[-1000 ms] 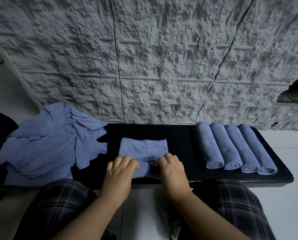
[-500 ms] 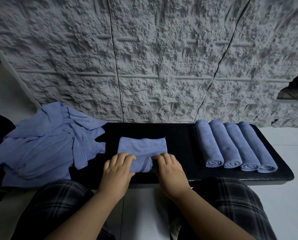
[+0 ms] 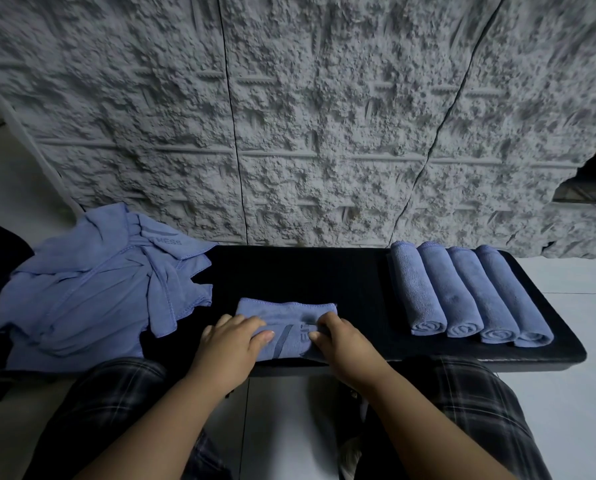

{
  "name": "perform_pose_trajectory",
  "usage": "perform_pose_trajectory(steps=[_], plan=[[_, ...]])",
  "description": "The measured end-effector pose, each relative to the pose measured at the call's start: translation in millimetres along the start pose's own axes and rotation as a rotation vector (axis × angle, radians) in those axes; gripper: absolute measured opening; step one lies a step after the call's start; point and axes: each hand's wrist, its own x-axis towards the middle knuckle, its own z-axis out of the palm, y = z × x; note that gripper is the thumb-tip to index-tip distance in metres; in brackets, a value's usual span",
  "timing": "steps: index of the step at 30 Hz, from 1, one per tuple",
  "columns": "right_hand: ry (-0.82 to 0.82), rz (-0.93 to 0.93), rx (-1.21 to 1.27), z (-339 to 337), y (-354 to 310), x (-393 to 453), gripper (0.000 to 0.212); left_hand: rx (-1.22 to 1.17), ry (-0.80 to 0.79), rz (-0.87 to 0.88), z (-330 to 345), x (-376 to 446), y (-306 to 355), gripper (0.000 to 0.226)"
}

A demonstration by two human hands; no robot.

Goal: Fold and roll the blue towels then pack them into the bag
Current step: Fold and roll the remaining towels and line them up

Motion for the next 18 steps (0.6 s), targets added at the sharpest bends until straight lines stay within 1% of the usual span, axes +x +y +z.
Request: perform_pose_trajectory(steps=[1, 2, 3, 4, 5, 6, 7, 9, 10, 11, 12, 14, 15, 16, 18], plan=[[0.016, 0.013, -0.012, 0.5, -1.3, -0.7, 0.019, 0.012, 0.064, -0.005, 1.4, -0.8, 0.7, 0.067], [0.037, 0.023, -0.038, 1.1, -2.6, -1.5, 0.021, 0.007, 0.166, 0.028, 3.6, -2.9, 1.0, 0.051], [0.064, 0.029, -0.072, 1.8, -4.2, -2.3, 0.024, 0.009, 0.275, 0.083, 6.3, -4.8, 1.2, 0.026], [0.097, 0.031, -0.111, 1.8, -6.6, -3.5, 0.027, 0.02, 0.353, 0.137, 7.3, -7.3, 3.0, 0.016], [0.134, 0.033, -0.141, 1.7, -8.7, -4.7, 0.028, 0.039, 0.39, 0.193, 9.8, -9.0, 7.0, 0.033], [0.166, 0.035, -0.16, 2.1, -9.7, -5.7, 0.029, 0.046, 0.38, 0.24, 10.7, -11.5, 11.0, 0.045], [0.195, 0.038, -0.182, 2.5, -10.0, -5.7, 0.03, 0.063, 0.389, 0.272, 11.0, -12.8, 14.3, 0.047], [0.238, 0.058, -0.252, 6.9, -11.1, -5.4, 0.03, 0.103, 0.437, 0.32, 10.2, -15.8, 18.0, 0.031], [0.283, 0.064, -0.284, 9.6, -11.5, -4.8, 0.026, 0.121, 0.446, 0.321, 9.7, -15.8, 18.0, 0.025], [0.366, 0.046, -0.312, 12.4, -12.0, -3.4, 0.019, 0.133, 0.442, 0.318, 9.5, -16.8, 17.8, 0.023], [0.457, 0.002, -0.343, 16.0, -11.6, -2.1, 0.012, 0.139, 0.436, 0.312, 10.1, -17.7, 17.7, 0.025], [0.574, -0.128, -0.454, 19.9, -10.5, -2.0, 0.008, 0.148, 0.37, 0.291, 11.1, -19.3, 18.8, 0.039], [0.593, -0.193, -0.506, 20.9, -9.8, -2.8, 0.009, 0.155, 0.34, 0.272, 11.1, -18.8, 19.4, 0.045], [0.588, -0.24, -0.53, 21.5, -9.6, -4.7, 0.017, 0.162, 0.323, 0.259, 11.6, -17.9, 19.4, 0.049], [0.566, -0.266, -0.518, 21.2, -10.8, -7.5, 0.025, 0.167, 0.319, 0.254, 12.4, -15.4, 18.8, 0.052]])
